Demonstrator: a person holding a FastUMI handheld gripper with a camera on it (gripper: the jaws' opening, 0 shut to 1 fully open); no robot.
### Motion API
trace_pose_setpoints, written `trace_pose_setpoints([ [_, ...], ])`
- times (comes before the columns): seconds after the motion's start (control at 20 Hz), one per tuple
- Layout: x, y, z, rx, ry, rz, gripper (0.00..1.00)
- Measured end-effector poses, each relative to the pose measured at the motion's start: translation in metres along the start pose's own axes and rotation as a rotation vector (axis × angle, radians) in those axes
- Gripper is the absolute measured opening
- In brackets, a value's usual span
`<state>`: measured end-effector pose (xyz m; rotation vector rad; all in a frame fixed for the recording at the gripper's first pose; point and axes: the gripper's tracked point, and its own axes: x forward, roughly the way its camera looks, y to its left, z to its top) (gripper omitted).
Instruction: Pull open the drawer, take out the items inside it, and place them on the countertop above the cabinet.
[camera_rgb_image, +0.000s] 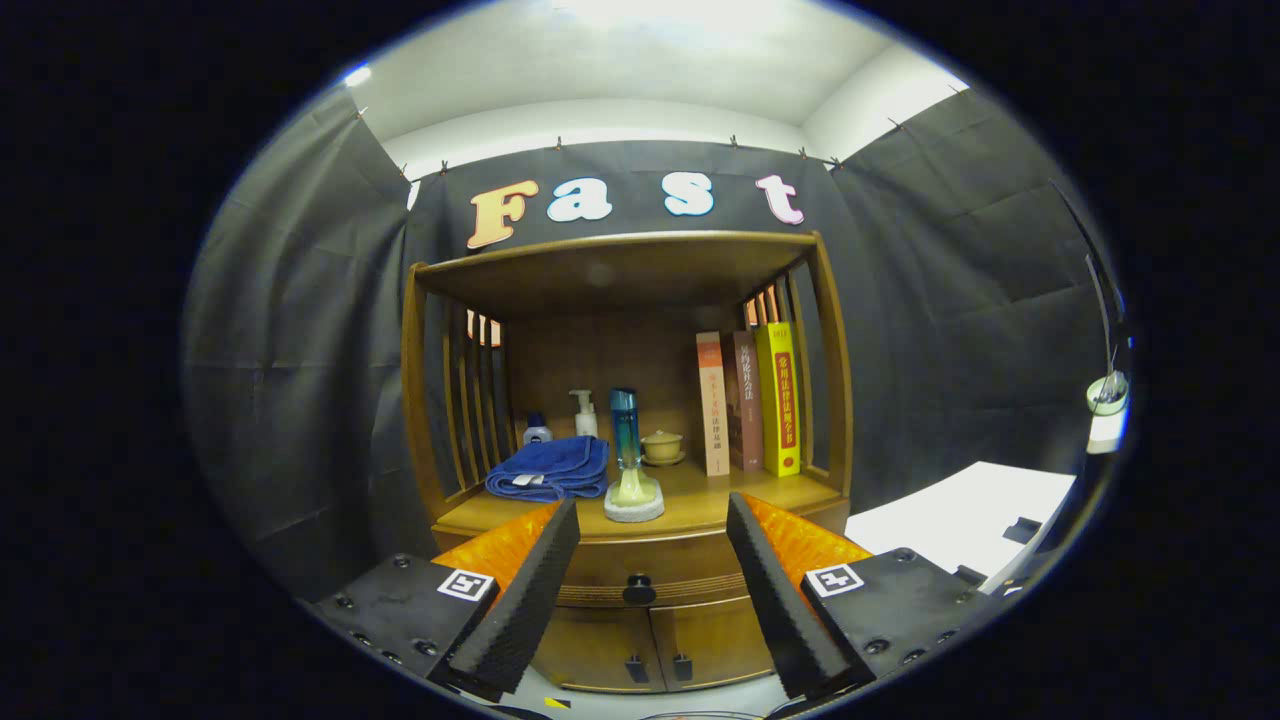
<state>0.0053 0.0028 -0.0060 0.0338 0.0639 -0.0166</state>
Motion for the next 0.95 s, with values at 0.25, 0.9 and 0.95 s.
trace_pose_setpoints([
  [0.25,-0.014,-0.004,0.022,-0.002,-0.04,0.0,0.97],
  [0.9,-0.023,-0.011,0.043,0.018,-0.078,-0.005,0.97],
  [0.95,-0.021,-0.012,0.041,0.022,-0.074,-0.005,0.97],
])
